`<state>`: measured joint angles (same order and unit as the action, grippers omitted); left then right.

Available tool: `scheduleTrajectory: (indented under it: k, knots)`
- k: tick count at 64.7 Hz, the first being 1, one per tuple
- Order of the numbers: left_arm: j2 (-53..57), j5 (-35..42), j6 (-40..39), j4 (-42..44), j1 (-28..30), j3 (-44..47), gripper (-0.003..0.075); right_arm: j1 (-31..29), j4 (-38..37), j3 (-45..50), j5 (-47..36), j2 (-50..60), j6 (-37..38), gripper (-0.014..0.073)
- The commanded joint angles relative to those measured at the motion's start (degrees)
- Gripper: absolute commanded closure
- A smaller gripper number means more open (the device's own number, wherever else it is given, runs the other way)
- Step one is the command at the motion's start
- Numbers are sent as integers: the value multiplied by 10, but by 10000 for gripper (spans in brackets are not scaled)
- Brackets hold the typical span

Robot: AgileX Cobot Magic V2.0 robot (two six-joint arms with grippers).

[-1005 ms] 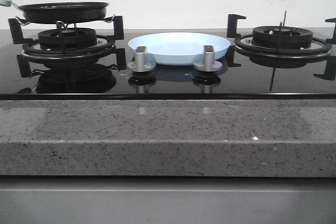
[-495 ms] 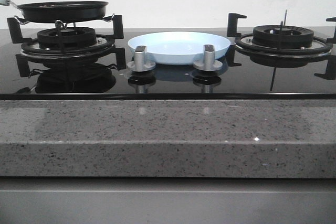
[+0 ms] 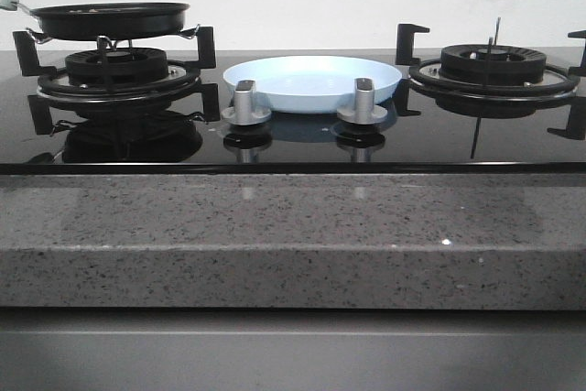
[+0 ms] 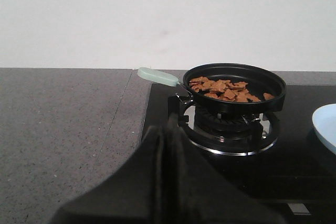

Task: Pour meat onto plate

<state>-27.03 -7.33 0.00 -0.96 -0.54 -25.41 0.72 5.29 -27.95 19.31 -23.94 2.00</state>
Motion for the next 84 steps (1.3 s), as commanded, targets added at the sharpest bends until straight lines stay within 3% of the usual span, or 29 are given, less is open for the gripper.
scheduleTrajectory:
  k: [1, 6, 10, 19, 24, 54, 72, 84]
  knots:
    - [-7, 57, 0, -3, 0, -21, 728, -3, -9, -22, -47, -13, 0, 618]
    - [-7, 52, 0, -3, 0, -21, 650, -3, -9, -22, -47, -12, 0, 522]
    - [-7, 48, 0, -3, 0, -21, 517, -3, -9, -22, -47, -12, 0, 414]
    - [-7, 29, -3, -5, 0, -21, 190, -3, -9, -22, -47, -12, 0, 57]
    - [-7, 27, 0, -8, 0, -20, 111, -3, -9, -22, -47, -12, 0, -55]
    - [-7, 27, 0, -8, 0, -20, 115, -3, 11, -38, -49, -45, 0, -67]
    - [-7, 31, 0, -8, 0, -20, 115, 8, 13, -170, 15, -237, 0, -67]
    - [-7, 31, 0, -8, 0, -20, 115, 60, 13, -296, 52, -397, 0, -67]
